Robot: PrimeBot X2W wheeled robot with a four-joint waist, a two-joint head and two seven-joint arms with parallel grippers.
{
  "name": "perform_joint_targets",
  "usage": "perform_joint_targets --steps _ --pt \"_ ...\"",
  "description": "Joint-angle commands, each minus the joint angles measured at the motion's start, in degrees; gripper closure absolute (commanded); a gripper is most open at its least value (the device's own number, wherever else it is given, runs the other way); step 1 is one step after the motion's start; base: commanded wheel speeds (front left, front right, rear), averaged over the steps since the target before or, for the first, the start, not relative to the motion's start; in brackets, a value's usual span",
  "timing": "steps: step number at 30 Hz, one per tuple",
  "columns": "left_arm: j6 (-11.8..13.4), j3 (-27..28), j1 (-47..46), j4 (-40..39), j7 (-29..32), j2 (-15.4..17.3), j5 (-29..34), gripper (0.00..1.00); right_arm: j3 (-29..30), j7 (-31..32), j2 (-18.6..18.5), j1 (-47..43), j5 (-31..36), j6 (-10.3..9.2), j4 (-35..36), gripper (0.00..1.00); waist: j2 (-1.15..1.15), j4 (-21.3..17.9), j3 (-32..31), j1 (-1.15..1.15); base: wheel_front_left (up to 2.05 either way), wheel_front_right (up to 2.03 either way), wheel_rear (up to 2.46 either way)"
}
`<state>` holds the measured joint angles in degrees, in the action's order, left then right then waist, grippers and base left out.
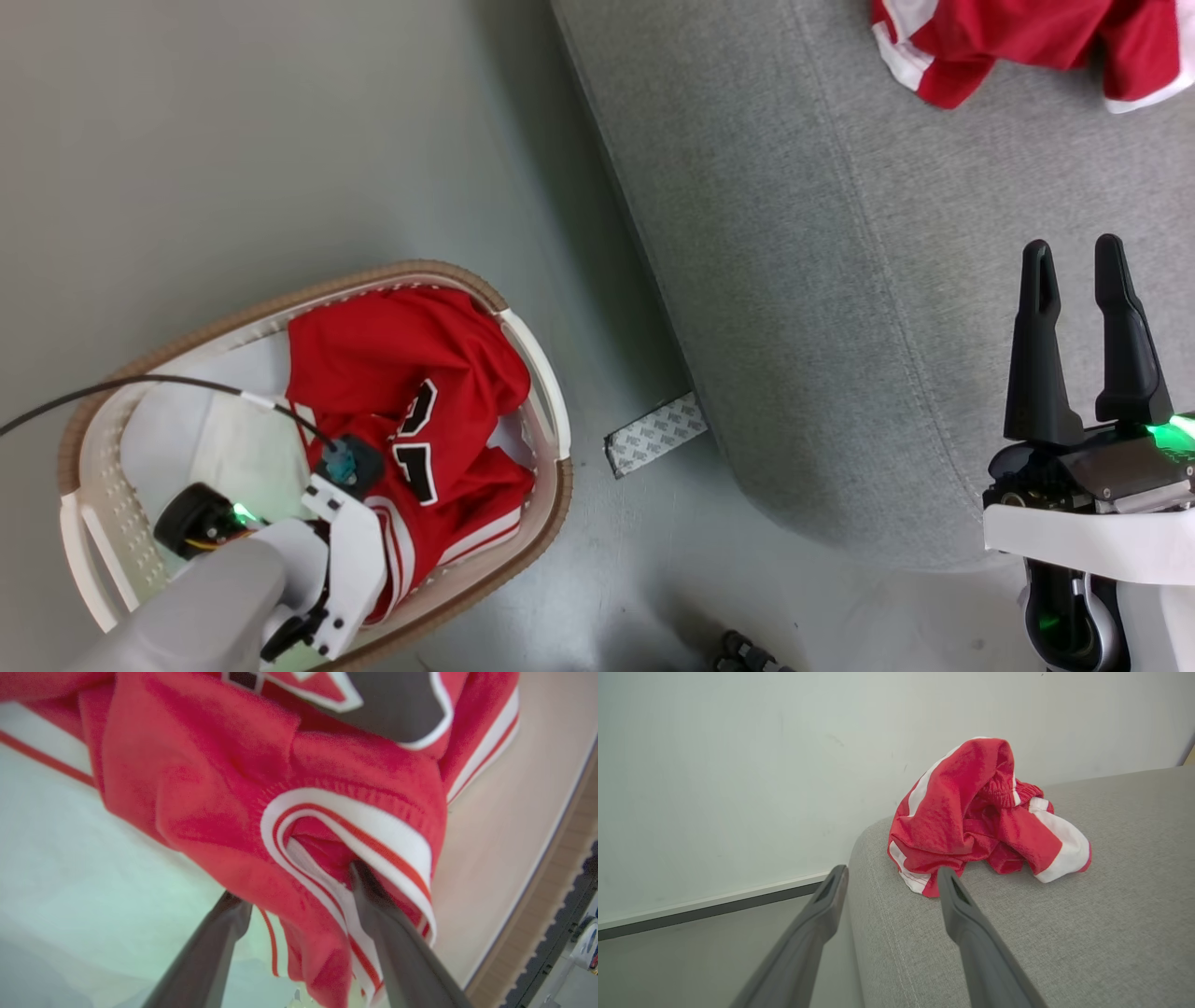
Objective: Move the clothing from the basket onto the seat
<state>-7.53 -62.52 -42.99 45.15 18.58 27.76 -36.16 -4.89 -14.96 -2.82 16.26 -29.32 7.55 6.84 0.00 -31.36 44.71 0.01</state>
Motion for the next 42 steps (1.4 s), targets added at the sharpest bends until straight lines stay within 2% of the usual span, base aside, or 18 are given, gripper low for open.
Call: perform_joint_targets --steps 1,3,4,5,6,16,24,34,42 --pt "0.0 -0.5 -0.8 0.1 -0.4 0.3 -0.8 0.0 0.0 -0.2 0.0 -0.4 -0.5 -0.13 0.4 0.0 0.0 0.2 0.5 -0.01 0.06 0.06 0.06" --pt "0.0 -1.1 -1.4 0.6 -0.9 0.6 -1.6 0.0 -0.3 -0.2 0.0 -0.3 -0.4 -0.13 0.5 0.0 0.0 0.4 0.8 -0.01 0.06 0.06 0.06" --pt "0.0 -1.4 -1.6 0.8 -1.1 0.7 -2.0 0.15 -0.5 -0.2 0.0 -0.2 -0.3 -0.13 0.5 0.0 0.0 0.4 1.0 -0.01 0.06 0.06 0.06" --pt "0.0 -1.7 -1.8 1.1 -1.3 0.8 -2.4 0.47 -0.7 -0.2 0.0 -0.1 -0.2 -0.13 0.6 0.0 0.0 0.5 1.1 -0.01 0.05 0.05 0.05" --pt "0.0 -2.1 -1.8 0.8 -1.8 0.9 -3.0 1.0 -0.8 -0.2 0.0 0.0 -0.1 -0.13 0.6 0.0 0.0 0.5 1.1 -0.01 0.03 0.03 0.03" --pt "0.0 -4.4 -2.7 0.8 -6.1 1.1 -6.5 1.0 -1.7 -0.2 0.0 1.2 0.1 -0.13 -0.2 0.0 0.0 0.0 -0.7 -0.01 0.0 0.0 0.0" --pt "0.0 -4.9 -1.5 0.9 -11.7 0.5 -9.7 1.0 -2.7 -0.2 0.0 2.4 1.3 -0.13 -1.8 0.0 0.0 -0.3 -5.0 -0.01 0.0 0.0 0.0" --pt "0.0 -5.9 0.6 -0.8 -19.7 -4.5 -14.6 1.0 0.3 -0.2 0.0 1.8 7.3 -0.13 -5.5 0.0 0.0 7.0 -16.4 -0.01 0.0 0.0 0.0" --pt "0.0 -6.0 2.7 -3.5 -26.3 -6.8 -19.4 1.0 -0.1 -0.2 0.0 0.6 10.8 -0.13 -9.6 0.0 0.0 12.0 -26.3 -0.01 0.0 0.0 0.0"
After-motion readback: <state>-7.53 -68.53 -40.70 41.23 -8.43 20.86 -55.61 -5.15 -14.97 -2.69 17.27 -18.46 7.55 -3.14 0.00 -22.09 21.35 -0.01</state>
